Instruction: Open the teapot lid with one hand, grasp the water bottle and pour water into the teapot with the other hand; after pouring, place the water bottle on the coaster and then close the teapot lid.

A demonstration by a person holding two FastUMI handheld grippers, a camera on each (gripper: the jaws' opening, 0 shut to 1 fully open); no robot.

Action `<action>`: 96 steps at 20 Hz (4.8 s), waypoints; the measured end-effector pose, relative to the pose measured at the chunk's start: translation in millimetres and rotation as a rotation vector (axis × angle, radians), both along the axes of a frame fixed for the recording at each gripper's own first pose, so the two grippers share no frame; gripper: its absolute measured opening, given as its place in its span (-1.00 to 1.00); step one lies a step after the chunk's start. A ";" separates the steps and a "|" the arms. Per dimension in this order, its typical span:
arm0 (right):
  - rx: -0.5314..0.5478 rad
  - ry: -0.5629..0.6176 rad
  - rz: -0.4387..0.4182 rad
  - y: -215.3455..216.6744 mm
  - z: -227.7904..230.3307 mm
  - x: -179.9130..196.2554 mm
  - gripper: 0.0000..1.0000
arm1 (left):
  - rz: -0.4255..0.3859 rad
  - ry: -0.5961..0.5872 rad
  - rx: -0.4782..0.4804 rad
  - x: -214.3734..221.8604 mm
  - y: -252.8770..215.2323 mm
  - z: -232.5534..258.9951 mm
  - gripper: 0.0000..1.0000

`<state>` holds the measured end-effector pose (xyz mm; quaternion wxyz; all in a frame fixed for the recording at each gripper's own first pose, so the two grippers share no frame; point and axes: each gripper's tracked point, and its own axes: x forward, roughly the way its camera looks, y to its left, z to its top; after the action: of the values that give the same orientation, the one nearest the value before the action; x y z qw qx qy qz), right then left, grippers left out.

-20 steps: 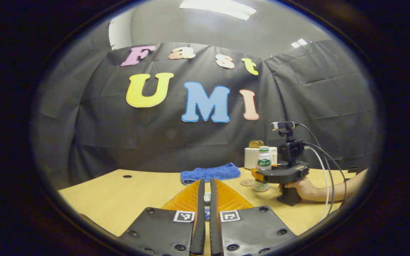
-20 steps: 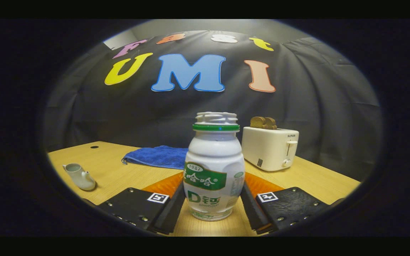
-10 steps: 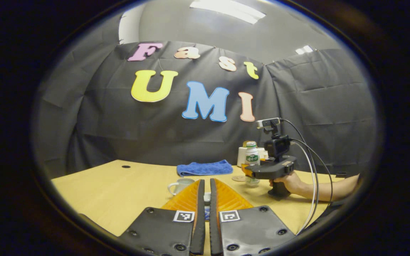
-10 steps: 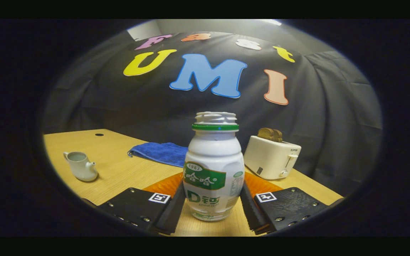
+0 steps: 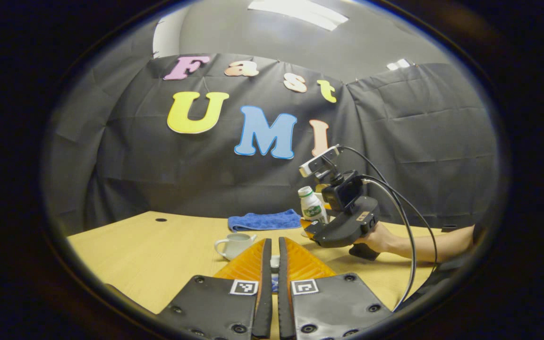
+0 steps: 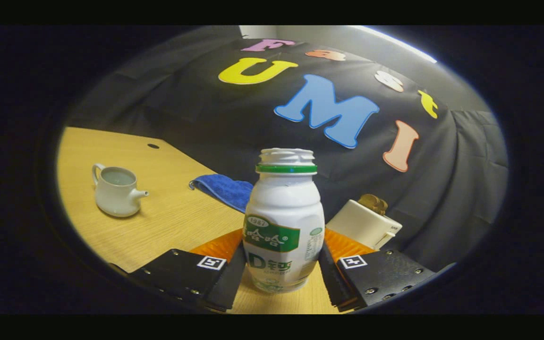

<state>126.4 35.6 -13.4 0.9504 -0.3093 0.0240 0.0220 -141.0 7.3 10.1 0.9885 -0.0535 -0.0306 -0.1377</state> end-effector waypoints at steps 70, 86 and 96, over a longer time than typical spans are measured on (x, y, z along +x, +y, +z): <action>-1.199 -0.262 0.156 105.8 13.0 21.3 0.45 | 0.104 0.007 0.085 -25.6 13.1 -10.3 -0.77; -1.261 -0.319 0.156 113.7 20.8 17.8 0.45 | 0.109 -0.006 0.090 -28.0 16.3 -5.7 -0.77; -1.308 -0.333 0.158 113.6 28.2 20.6 0.45 | 0.111 -0.013 0.091 -27.7 17.9 -3.8 -0.70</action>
<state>147.0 149.2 14.8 0.5544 -0.8205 -0.1371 0.0243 -168.6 25.1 6.3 0.9959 -0.0060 -0.0334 -0.0842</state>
